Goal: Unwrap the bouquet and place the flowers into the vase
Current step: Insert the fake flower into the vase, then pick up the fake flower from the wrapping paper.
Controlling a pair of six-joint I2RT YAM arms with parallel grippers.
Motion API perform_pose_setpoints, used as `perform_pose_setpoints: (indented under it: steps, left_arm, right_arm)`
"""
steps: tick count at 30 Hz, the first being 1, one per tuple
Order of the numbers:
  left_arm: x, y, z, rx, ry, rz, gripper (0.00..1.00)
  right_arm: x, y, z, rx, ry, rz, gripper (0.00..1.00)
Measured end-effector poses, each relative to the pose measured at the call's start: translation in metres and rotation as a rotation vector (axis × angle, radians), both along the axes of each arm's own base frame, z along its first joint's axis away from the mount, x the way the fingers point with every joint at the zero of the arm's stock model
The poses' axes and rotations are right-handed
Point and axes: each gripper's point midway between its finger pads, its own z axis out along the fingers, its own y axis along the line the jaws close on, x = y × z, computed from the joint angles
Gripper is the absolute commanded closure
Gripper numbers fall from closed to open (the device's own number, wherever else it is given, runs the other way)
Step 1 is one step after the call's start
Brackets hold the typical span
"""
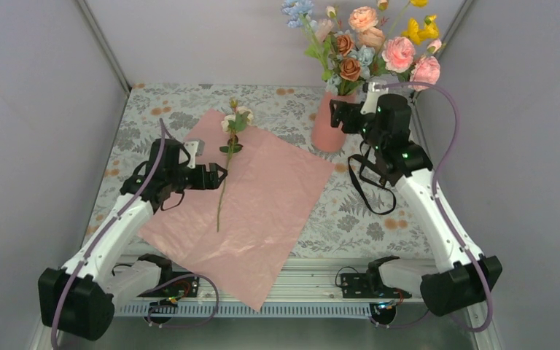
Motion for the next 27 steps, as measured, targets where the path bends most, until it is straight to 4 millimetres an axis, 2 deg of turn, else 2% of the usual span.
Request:
perform_pose_setpoints:
  steps: [3,6,10,14,17,20,27]
  left_arm:
    - [0.007,0.002,-0.021,0.019,0.072,0.031,0.15]
    - [0.016,0.004,-0.043,0.043,0.142,0.067,0.18]
    - [0.028,0.007,-0.074,0.080,0.218,0.111,0.22]
    - [0.042,0.009,-0.093,0.124,0.251,0.148,0.33]
    - [0.055,0.006,-0.102,0.142,0.248,0.152,0.45]
    - [0.065,0.000,-0.112,0.153,0.258,0.149,0.52]
    - [0.080,-0.010,-0.136,0.200,0.290,0.138,0.54]
  right_arm:
    - [-0.018,0.002,-0.010,0.019,0.024,0.035,0.00]
    - [-0.034,0.003,-0.017,0.028,0.043,0.062,0.00]
    - [-0.055,0.005,-0.020,0.051,0.044,0.107,0.00]
    - [-0.077,0.011,-0.028,0.082,0.040,0.171,0.00]
    - [-0.086,0.011,-0.036,0.087,0.044,0.183,0.00]
    - [-0.091,0.011,-0.040,0.093,0.044,0.191,0.00]
    - [-0.100,0.014,-0.043,0.107,0.032,0.220,0.00]
